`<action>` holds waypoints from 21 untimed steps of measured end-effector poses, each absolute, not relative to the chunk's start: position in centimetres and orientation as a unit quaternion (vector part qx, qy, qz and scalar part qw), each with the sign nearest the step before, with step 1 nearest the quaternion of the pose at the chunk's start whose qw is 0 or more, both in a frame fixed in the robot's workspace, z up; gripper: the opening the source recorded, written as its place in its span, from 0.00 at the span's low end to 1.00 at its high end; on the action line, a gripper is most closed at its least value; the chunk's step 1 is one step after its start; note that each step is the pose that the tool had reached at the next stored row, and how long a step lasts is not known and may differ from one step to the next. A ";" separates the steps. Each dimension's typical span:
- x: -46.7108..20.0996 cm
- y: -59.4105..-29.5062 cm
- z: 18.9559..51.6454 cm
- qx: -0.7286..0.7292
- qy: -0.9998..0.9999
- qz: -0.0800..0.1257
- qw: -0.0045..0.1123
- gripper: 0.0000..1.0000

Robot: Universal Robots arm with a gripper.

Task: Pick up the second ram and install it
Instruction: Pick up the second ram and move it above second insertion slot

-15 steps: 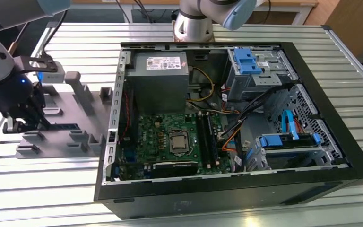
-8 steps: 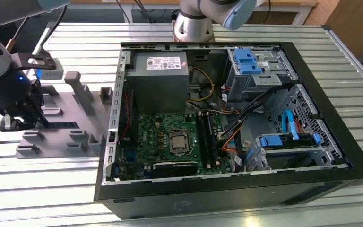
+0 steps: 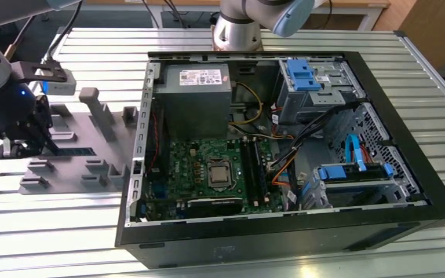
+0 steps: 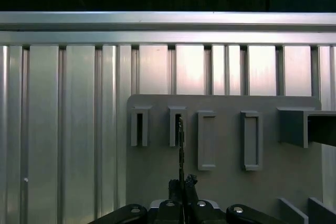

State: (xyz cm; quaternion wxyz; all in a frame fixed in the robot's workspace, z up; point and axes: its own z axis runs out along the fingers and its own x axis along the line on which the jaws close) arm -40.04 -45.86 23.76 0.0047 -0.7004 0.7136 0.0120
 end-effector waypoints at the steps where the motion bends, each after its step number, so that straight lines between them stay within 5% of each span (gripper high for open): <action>1: -40.0 -45.9 23.8 -0.700 0.714 0.012 0.005 0.14; 21: -40.0 -45.9 25.2 -0.700 0.714 0.012 0.005 0.14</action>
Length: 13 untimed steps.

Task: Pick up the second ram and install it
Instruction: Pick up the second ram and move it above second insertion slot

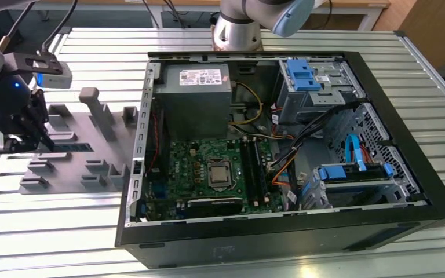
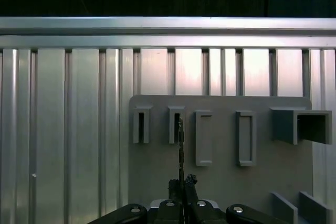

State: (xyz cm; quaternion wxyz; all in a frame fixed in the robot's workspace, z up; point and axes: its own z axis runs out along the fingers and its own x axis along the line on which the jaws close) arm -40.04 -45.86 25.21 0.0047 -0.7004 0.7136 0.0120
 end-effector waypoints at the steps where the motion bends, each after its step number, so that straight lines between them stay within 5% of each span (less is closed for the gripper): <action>1: -40.0 -45.9 25.3 -0.700 0.714 0.012 0.005 0.14; 13: -40.0 -45.9 26.1 -0.700 0.714 0.012 0.005 0.14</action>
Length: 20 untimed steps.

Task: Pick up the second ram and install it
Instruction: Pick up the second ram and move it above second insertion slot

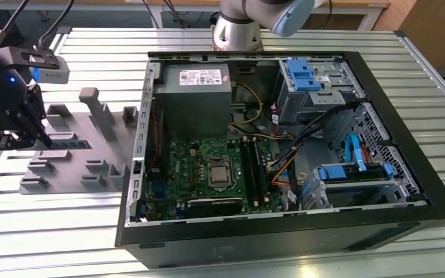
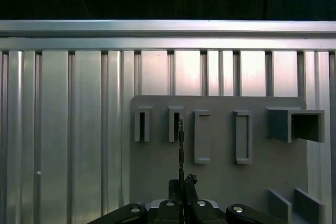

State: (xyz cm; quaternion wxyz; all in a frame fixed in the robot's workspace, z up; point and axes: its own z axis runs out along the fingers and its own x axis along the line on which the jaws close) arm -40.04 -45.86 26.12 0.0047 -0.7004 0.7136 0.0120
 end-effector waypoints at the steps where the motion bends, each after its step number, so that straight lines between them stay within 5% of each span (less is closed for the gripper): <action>1: -40.0 -45.9 26.2 -0.700 0.714 0.012 0.005 0.14; 20: -40.0 -45.9 27.7 -0.700 0.714 0.012 0.005 0.14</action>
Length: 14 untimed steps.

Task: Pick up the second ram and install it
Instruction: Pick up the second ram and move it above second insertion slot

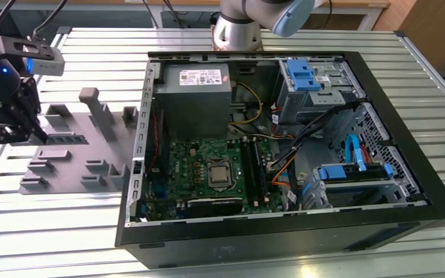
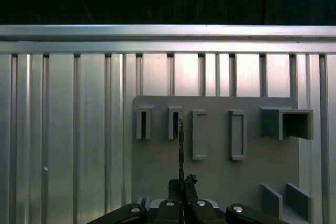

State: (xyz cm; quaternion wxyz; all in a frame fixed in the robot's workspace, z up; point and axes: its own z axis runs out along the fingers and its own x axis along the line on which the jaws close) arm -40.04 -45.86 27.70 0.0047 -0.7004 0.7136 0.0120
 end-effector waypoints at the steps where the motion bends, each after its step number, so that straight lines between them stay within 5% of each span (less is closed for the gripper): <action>1: -40.0 -45.9 27.8 -0.700 0.714 0.012 0.005 0.14; 14: -40.0 -45.9 29.4 -0.700 0.714 0.012 0.005 0.14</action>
